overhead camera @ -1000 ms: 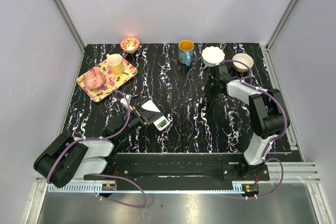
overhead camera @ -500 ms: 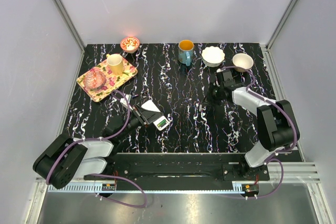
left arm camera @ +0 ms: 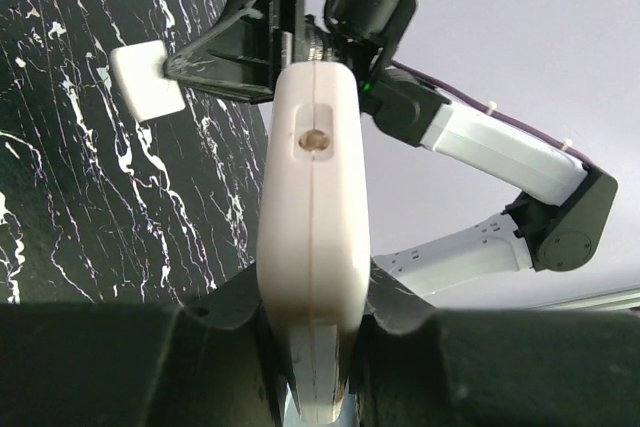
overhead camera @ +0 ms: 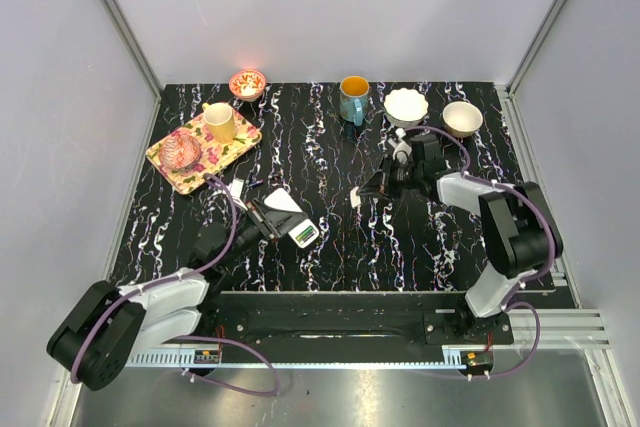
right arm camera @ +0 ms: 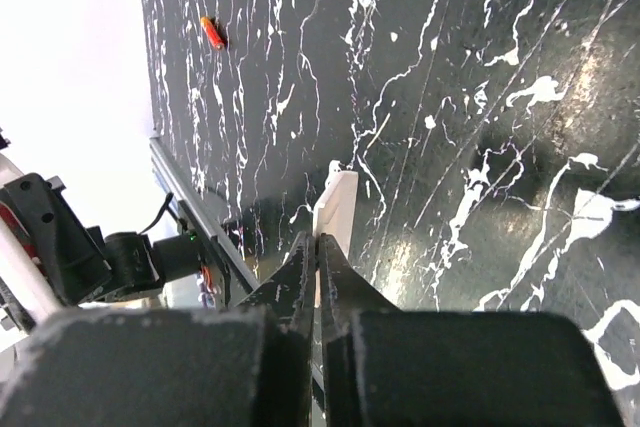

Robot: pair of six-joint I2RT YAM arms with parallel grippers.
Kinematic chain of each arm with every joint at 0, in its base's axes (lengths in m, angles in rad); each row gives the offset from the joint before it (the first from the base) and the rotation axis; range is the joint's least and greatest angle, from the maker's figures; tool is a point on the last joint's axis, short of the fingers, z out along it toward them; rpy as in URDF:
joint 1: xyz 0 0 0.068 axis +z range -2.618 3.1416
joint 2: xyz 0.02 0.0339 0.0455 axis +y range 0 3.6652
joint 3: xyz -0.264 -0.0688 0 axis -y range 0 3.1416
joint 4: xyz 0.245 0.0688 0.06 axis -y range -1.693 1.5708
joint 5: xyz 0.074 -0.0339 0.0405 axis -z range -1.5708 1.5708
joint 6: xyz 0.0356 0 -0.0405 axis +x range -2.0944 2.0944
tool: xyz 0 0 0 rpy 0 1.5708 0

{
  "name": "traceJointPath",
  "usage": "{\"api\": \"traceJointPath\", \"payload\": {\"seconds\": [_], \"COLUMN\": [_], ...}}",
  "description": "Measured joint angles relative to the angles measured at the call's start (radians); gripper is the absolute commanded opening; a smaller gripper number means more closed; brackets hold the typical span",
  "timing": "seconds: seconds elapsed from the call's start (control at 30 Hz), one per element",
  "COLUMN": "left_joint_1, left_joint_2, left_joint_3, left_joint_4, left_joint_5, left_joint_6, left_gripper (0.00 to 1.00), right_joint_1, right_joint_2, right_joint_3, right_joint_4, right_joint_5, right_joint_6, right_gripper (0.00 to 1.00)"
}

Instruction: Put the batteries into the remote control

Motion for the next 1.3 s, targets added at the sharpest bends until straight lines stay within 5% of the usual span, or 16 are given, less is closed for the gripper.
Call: {"api": "traceJointPath", "payload": {"seconds": [0.2,0.5,0.63,1.0,1.3], "left_joint_1": [0.0,0.0,0.0,0.0,0.0], "left_joint_2": [-0.059,-0.074,-0.062,-0.041,-0.013], "left_joint_3": [0.0,0.0,0.0,0.001,0.001], "left_joint_4": [-0.073,-0.116,-0.118,-0.117,-0.095], "left_joint_5": [-0.007,-0.017,-0.016,-0.016,-0.016], "left_joint_6": [0.022,0.038,0.038,0.039,0.037], "left_gripper": [0.0,0.0,0.0,0.0,0.0], "right_joint_1": [0.0,-0.017,-0.034,-0.034,0.253], "right_joint_2": [0.13,0.18,0.18,0.053,0.042], "right_joint_3": [-0.066,-0.072,-0.072,-0.058,0.233], "right_joint_4": [0.158,0.143,0.101,-0.092,-0.428], "right_joint_5": [-0.074,-0.044,-0.002,0.18,0.575], "right_joint_6": [0.056,0.048,0.036,-0.009,-0.124], "right_gripper": [0.0,0.01,0.28,0.73,0.78]}}
